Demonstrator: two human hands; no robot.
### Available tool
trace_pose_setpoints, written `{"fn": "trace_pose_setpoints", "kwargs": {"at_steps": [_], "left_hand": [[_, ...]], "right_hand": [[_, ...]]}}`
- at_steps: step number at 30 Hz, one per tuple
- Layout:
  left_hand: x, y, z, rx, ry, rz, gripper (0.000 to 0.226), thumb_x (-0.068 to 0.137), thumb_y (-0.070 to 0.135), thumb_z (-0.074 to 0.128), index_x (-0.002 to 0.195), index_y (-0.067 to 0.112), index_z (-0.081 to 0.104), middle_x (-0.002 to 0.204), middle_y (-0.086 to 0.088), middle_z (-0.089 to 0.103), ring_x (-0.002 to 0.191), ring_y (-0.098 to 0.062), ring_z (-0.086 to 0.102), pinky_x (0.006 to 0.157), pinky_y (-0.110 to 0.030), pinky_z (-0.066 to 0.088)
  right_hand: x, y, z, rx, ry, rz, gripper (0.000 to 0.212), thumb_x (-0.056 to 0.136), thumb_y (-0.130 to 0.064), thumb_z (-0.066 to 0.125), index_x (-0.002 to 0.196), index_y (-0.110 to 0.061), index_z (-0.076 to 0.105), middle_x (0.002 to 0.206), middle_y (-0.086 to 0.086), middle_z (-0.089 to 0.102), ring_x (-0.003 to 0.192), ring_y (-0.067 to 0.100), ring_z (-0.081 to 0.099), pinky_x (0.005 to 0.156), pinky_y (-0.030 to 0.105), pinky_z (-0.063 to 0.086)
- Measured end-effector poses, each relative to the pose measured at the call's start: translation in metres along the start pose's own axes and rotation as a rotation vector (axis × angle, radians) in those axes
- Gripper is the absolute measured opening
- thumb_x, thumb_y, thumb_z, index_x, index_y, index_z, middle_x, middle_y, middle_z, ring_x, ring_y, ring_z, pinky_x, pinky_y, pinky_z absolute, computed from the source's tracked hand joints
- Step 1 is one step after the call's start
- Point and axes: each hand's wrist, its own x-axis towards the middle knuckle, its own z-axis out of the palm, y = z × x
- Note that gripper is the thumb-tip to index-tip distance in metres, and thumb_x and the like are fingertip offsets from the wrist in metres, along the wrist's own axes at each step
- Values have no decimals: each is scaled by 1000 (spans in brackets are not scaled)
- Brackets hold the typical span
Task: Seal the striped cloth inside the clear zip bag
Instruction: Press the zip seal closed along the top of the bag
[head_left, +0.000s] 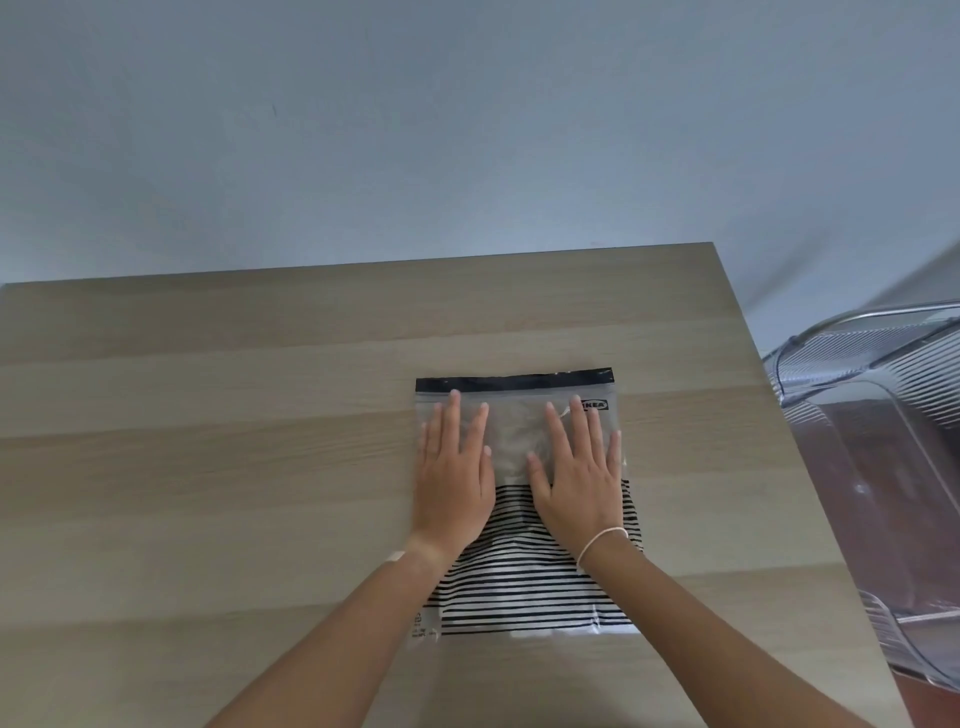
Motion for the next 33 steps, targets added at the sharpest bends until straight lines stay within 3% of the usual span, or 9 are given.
{"fn": "trace_pose_setpoints", "kwargs": {"at_steps": [3, 8, 12, 16, 21, 27, 33], "left_hand": [[12, -4, 4, 48, -73, 36, 50, 98, 30, 24, 145, 21, 10, 151, -3, -12, 142, -25, -13, 114, -36, -11], [18, -17, 13, 116, -169, 11, 53, 97, 40, 17, 140, 27, -11, 151, -3, -19, 140, -23, -20, 114, -38, -14], [17, -18, 17, 135, -148, 21, 54, 96, 41, 18, 139, 27, -12, 151, -2, -19, 139, -22, -20, 113, -37, -16], [16, -19, 17, 141, -134, 29, 56, 96, 40, 20, 141, 26, -9, 152, -4, -16, 140, -24, -18, 113, -37, -15], [18, -16, 12, 136, -168, 15, 56, 96, 40, 19, 143, 25, -6, 152, -4, -18, 140, -24, -19, 114, -37, -15], [-11, -3, 4, 1, -148, 15, 57, 94, 48, 14, 139, 32, -17, 151, -3, -23, 139, -21, -25, 112, -35, -17], [-29, -3, 16, 90, -197, 4, 59, 94, 47, 19, 138, 30, -18, 153, -7, -19, 141, -25, -20, 113, -37, -16]], "right_hand": [[10, -3, -1, 4, -2, -39, 57, 94, -42, 23, 145, -25, 4, 157, 6, -3, 140, 19, -16, 113, 37, -13], [21, 9, 6, -58, -77, -35, 55, 94, -45, 15, 143, -32, -6, 157, 4, -9, 140, 17, -17, 112, 38, -15], [22, 10, 12, -84, -55, -33, 56, 92, -47, 15, 140, -33, -9, 156, 3, -9, 142, 19, -12, 113, 39, -15], [21, 11, 13, -83, -41, -39, 56, 92, -47, 15, 140, -33, -10, 153, 1, -14, 137, 16, -19, 113, 40, -13], [23, 11, 5, -52, -113, -41, 57, 93, -47, 16, 142, -32, -8, 156, 3, -14, 142, 20, -16, 114, 40, -14], [-6, 11, -7, 41, -62, -21, 57, 90, -54, 15, 138, -40, -13, 153, -3, -18, 138, 19, -22, 112, 40, -16], [-26, 17, 8, -46, -107, 36, 59, 91, -53, 16, 135, -42, -21, 152, -1, -21, 135, 21, -25, 113, 44, -13]]}}
